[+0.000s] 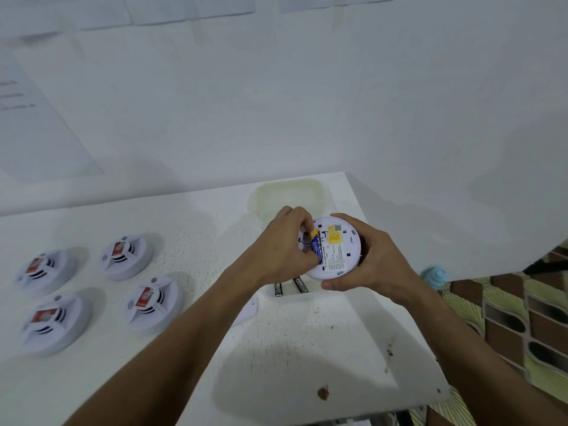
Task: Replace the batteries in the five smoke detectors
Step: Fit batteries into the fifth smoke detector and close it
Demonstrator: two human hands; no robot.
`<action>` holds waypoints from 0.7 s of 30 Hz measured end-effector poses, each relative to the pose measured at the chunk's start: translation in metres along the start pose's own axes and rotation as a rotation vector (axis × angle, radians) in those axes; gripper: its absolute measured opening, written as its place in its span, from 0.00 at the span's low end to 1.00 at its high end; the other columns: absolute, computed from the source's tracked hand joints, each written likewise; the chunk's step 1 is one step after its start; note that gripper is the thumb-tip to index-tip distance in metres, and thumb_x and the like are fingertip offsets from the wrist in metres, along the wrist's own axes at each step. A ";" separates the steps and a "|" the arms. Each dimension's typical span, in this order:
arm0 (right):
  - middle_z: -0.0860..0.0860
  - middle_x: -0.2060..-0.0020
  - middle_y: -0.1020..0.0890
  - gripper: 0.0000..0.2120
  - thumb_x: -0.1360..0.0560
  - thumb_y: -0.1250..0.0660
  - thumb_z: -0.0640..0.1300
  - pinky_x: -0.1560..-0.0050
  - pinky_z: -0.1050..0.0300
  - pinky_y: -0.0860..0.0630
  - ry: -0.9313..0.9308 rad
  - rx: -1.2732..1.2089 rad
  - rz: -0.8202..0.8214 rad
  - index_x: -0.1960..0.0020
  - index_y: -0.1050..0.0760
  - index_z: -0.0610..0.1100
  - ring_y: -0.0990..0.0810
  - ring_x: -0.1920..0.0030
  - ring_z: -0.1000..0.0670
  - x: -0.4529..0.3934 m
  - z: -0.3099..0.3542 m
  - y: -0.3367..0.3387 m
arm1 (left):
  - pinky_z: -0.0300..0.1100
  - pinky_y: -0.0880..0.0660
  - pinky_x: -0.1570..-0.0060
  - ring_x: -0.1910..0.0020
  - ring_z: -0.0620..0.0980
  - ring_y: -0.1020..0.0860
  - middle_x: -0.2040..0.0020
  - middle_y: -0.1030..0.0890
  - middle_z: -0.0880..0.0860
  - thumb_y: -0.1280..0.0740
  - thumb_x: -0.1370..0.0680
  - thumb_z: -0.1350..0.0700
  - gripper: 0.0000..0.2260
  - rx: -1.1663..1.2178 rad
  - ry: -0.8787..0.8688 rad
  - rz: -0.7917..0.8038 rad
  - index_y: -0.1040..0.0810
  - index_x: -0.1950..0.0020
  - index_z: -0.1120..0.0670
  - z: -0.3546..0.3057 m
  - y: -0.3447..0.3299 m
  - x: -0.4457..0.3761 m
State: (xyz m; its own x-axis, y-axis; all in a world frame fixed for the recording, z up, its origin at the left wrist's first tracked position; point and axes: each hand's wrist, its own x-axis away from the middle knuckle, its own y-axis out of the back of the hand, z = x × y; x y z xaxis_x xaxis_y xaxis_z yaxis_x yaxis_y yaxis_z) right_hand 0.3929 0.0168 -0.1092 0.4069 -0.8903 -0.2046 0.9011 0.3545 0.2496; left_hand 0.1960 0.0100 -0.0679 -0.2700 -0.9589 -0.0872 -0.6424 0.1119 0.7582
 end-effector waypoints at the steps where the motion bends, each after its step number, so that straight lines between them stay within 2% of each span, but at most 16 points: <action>1: 0.52 0.46 0.17 0.42 0.45 0.16 0.33 0.48 0.58 0.20 0.000 -0.007 0.001 0.35 0.25 0.49 0.18 0.44 0.49 -0.001 0.001 0.001 | 0.30 0.34 0.65 0.61 0.42 0.30 0.54 0.29 0.49 0.29 0.28 0.58 0.13 0.018 0.000 -0.006 0.33 0.53 0.49 0.001 0.000 0.000; 5: 0.52 0.45 0.17 0.42 0.44 0.16 0.34 0.46 0.53 0.18 0.003 -0.016 -0.025 0.34 0.25 0.48 0.19 0.44 0.48 -0.006 0.002 0.005 | 0.36 0.36 0.71 0.71 0.41 0.31 0.61 0.26 0.53 0.34 0.24 0.57 0.06 0.270 0.087 -0.044 0.31 0.52 0.55 -0.001 0.005 0.000; 6: 0.51 0.45 0.17 0.42 0.44 0.16 0.33 0.46 0.52 0.18 0.003 -0.016 -0.028 0.33 0.26 0.48 0.19 0.44 0.48 -0.006 0.001 0.006 | 0.37 0.35 0.71 0.72 0.41 0.30 0.61 0.25 0.53 0.33 0.23 0.55 0.07 0.280 0.101 -0.076 0.30 0.53 0.54 -0.002 0.005 -0.001; 9: 0.52 0.44 0.17 0.42 0.43 0.16 0.33 0.46 0.51 0.18 0.012 -0.002 -0.036 0.34 0.26 0.49 0.19 0.43 0.47 -0.006 0.000 0.005 | 0.39 0.29 0.64 0.61 0.46 0.25 0.55 0.24 0.50 0.28 0.26 0.47 0.12 0.125 0.077 -0.183 0.31 0.57 0.48 0.000 0.002 -0.003; 13: 0.51 0.44 0.18 0.42 0.44 0.15 0.33 0.46 0.49 0.18 0.005 0.006 -0.057 0.33 0.26 0.49 0.19 0.43 0.47 -0.005 -0.005 0.006 | 0.38 0.26 0.63 0.64 0.44 0.25 0.60 0.22 0.47 0.25 0.28 0.52 0.12 0.230 0.066 -0.236 0.27 0.54 0.50 0.000 -0.002 -0.004; 15: 0.53 0.44 0.17 0.43 0.44 0.15 0.34 0.47 0.54 0.18 -0.008 0.019 -0.083 0.33 0.26 0.49 0.19 0.43 0.49 -0.003 -0.010 0.009 | 0.39 0.22 0.60 0.63 0.44 0.22 0.59 0.19 0.49 0.24 0.28 0.57 0.11 0.384 0.089 -0.311 0.25 0.52 0.52 0.000 0.001 -0.010; 17: 0.55 0.44 0.17 0.44 0.45 0.15 0.35 0.47 0.58 0.19 -0.040 0.013 -0.116 0.33 0.27 0.51 0.19 0.43 0.52 0.001 -0.014 0.015 | 0.43 0.20 0.57 0.62 0.45 0.20 0.59 0.17 0.52 0.24 0.29 0.57 0.09 0.484 0.163 -0.418 0.23 0.54 0.54 0.010 0.007 -0.023; 19: 0.54 0.44 0.17 0.44 0.45 0.15 0.35 0.47 0.59 0.19 -0.067 0.002 -0.141 0.32 0.27 0.49 0.19 0.43 0.53 0.005 -0.019 0.023 | 0.48 0.19 0.56 0.62 0.47 0.19 0.59 0.17 0.52 0.24 0.29 0.54 0.08 0.449 0.246 -0.455 0.22 0.55 0.52 0.022 0.012 -0.037; 21: 0.52 0.43 0.17 0.44 0.46 0.15 0.34 0.46 0.58 0.19 -0.080 -0.009 -0.160 0.32 0.27 0.48 0.19 0.42 0.52 0.007 -0.021 0.030 | 0.40 0.21 0.61 0.63 0.47 0.20 0.60 0.18 0.50 0.24 0.29 0.53 0.08 0.347 0.308 -0.418 0.21 0.55 0.52 0.032 0.011 -0.050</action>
State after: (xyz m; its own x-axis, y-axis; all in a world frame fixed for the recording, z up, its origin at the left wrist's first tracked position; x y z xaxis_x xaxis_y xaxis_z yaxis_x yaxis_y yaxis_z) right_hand 0.4255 0.0272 -0.1233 0.2453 -0.9552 -0.1654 0.9549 0.2086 0.2114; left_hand 0.1798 0.0671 -0.0758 0.2405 -0.9653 -0.1021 -0.8584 -0.2606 0.4418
